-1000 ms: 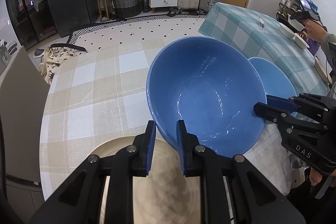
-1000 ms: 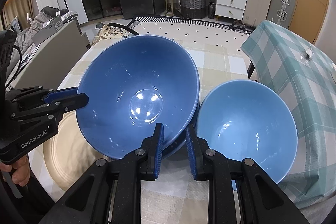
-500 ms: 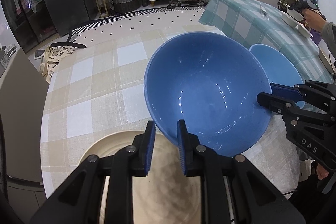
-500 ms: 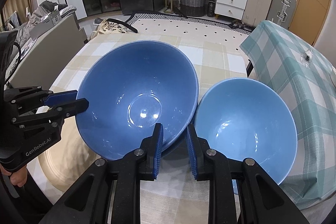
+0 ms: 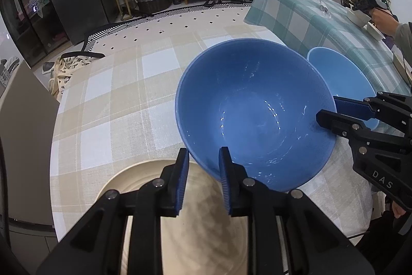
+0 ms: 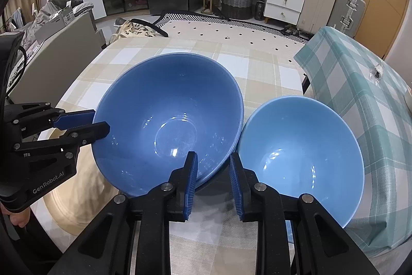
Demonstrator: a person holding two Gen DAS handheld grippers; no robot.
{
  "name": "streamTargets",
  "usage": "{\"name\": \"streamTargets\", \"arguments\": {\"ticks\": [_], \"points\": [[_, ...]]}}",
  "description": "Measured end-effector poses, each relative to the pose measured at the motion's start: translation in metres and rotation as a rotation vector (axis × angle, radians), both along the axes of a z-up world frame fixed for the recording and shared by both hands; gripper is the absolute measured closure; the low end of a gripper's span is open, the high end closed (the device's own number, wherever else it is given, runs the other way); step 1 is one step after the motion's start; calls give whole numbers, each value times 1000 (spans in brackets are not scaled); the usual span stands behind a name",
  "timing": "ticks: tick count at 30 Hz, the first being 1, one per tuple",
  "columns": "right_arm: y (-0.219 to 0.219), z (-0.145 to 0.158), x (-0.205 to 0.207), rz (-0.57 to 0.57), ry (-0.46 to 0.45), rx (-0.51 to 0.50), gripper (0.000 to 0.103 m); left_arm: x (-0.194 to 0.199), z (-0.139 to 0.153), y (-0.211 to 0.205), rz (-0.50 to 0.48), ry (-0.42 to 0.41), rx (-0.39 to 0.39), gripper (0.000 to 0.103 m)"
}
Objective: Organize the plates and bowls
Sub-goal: 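Open both grippers to release the large blue bowl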
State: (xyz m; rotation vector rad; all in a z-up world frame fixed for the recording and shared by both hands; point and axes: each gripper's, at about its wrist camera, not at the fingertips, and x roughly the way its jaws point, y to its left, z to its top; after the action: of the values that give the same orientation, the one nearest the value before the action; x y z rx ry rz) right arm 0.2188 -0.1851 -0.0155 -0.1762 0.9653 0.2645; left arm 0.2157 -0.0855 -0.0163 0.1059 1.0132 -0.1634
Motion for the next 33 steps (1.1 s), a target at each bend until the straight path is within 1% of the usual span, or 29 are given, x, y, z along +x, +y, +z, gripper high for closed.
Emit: {"name": "streamTargets", "arguments": {"ticks": [8, 13, 14, 17, 19, 20, 21, 22, 23, 24, 25, 26, 28, 29, 30, 32, 33], "points": [[-3, 0, 3, 8, 8, 17, 76, 2, -1, -1, 1, 4, 6, 78], [-4, 6, 0, 17, -18, 31, 72, 2, -2, -1, -5, 5, 6, 77], [-4, 7, 0, 19, -21, 33, 72, 2, -2, -1, -6, 6, 6, 76], [-3, 6, -1, 30, -16, 33, 69, 2, -3, -1, -3, 13, 5, 67], [-1, 5, -1, 38, -14, 32, 64, 3, -3, 0, 1, 16, 2, 66], [0, 5, -1, 42, -14, 34, 62, 3, -3, 1, 0, 21, -3, 63], [0, 5, -2, 45, -15, 36, 59, 4, -4, 1, 1, 30, -13, 56], [0, 5, -2, 47, -17, 41, 55, 4, -4, 2, 1, 40, -31, 54], [0, 6, -2, 46, -20, 45, 52, 4, -4, 3, 0, 46, -44, 54], [0, 6, -3, 45, -22, 49, 48, 4, -4, 3, -1, 50, -50, 52], [-2, 7, -3, 43, -24, 57, 41, 4, -3, 2, -2, 48, -51, 51], [-3, 9, -3, 40, -27, 65, 37, 3, -1, 2, -4, 43, -53, 51], [-7, 13, -4, 30, -42, 90, 22, 2, 2, 1, -8, 37, -62, 42], [-9, 16, -4, 27, -51, 100, 19, 1, 4, 1, -8, 32, -68, 24], [-11, 19, -4, 29, -62, 111, 17, 0, 6, 1, -4, 19, -75, 12], [-13, 22, -5, 30, -71, 118, 14, -1, 12, 1, 1, -5, -89, 6], [-14, 23, -5, 26, -76, 115, 9, -1, 14, 2, 3, -12, -94, 5]]}}
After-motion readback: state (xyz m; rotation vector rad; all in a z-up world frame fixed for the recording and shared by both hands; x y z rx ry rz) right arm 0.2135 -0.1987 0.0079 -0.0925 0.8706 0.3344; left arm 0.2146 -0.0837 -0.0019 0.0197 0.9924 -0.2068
